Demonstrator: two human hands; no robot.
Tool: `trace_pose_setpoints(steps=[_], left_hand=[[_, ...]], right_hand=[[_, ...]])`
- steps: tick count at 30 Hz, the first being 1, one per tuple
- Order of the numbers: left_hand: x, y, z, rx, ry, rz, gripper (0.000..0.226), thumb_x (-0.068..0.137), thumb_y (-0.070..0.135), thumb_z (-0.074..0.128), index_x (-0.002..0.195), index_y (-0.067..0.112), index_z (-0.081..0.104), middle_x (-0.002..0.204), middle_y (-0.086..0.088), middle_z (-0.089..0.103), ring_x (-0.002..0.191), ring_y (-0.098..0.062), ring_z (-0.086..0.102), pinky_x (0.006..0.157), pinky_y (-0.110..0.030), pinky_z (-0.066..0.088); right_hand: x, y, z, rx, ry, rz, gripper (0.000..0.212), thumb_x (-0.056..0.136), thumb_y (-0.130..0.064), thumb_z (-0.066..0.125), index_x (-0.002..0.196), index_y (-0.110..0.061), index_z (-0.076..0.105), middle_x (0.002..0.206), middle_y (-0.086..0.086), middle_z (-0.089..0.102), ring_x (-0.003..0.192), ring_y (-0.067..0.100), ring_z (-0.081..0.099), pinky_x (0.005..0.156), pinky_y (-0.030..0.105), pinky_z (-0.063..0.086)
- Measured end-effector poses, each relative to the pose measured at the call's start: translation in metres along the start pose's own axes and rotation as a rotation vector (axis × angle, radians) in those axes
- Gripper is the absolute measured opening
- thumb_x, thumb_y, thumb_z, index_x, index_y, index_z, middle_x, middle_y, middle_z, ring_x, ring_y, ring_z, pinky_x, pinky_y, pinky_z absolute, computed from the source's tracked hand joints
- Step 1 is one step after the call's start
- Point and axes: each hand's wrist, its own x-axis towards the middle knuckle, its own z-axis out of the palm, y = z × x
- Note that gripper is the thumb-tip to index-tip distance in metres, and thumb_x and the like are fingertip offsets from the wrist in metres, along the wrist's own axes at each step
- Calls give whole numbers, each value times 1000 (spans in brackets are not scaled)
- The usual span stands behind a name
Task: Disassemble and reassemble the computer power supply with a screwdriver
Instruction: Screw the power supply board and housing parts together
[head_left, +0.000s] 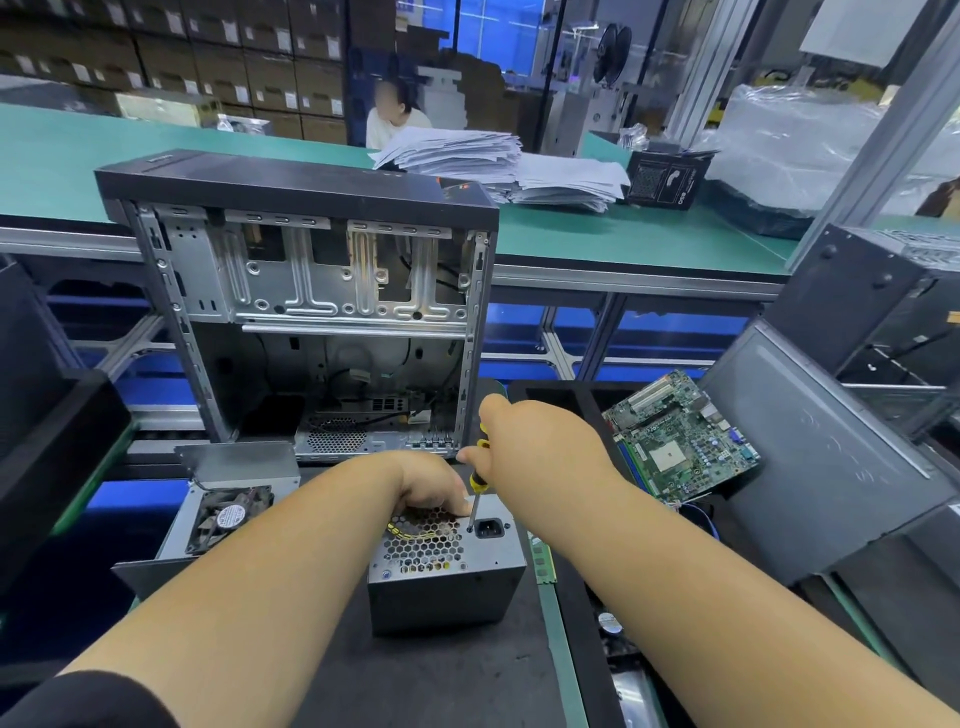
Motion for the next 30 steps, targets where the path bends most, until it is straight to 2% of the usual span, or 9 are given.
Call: trace_pose_setpoints(steps=[2,5,8,14,17,20,24,28,30], left_hand=[[-1,1,0,-3,18,-4,25,95,23,55,114,8,60,131,-20,53,93,-25,50,89,-40,45],[0,0,0,-8,16,-6,21,95,26,57,114,16,56,133,-20,53,105,-32,56,96,-43,45],[-1,0,0,-47,19,-11,7,95,30,58,94,23,55,118,-17,58,86,-23,57,86,-40,50],[-1,0,-1,-48,42,-13,7,92,26,59,86,24,59,115,-16,59,89,-21,58,74,-33,42],[0,-1,-1,-106,11,-21,27,93,23,59,115,7,61,130,-15,55,110,-35,60,86,-42,50],[-1,0,-1,-108,0,-27,37,95,25,58,122,1,56,120,-20,59,81,-23,57,78,-37,48],[-3,1,-1,-152,-5,-44,30,95,24,59,121,9,58,119,-15,60,92,-27,60,83,-41,50],[-4,1,-1,-163,7,-56,36,93,24,60,124,5,56,86,-7,51,81,-24,52,75,-36,48],[-4,1,-1,-122,12,-48,38,93,23,58,124,2,56,87,-11,53,77,-21,48,71,-33,43]], right_hand=[[-2,2,-2,93,-4,-79,31,99,-38,53,93,-18,31,69,-4,41,56,15,40,45,31,27],[-3,7,-5,310,-65,-185,19,98,-31,54,106,-23,39,93,-5,45,79,19,46,62,33,35],[-4,11,-4,358,-97,-233,29,98,-20,54,118,-35,40,110,-9,48,85,14,46,68,31,38],[-9,10,-4,357,-162,-233,41,91,-2,53,105,-38,39,104,-6,53,82,16,57,73,44,53],[-7,13,-9,365,-133,-212,22,92,-10,59,103,-26,49,98,-3,57,85,20,55,76,43,51],[-4,14,-14,383,-126,-197,16,90,-15,66,97,-23,54,93,-2,61,86,21,56,75,37,50],[-1,11,-13,351,-88,-187,18,90,-24,68,95,-24,51,87,-2,58,80,20,52,64,33,41],[0,6,-6,312,-25,-168,22,89,-31,69,93,-18,51,80,-1,55,76,21,51,58,31,37],[-1,5,-3,308,10,-141,26,89,-32,69,86,-18,47,76,-3,50,69,17,46,53,28,31]])
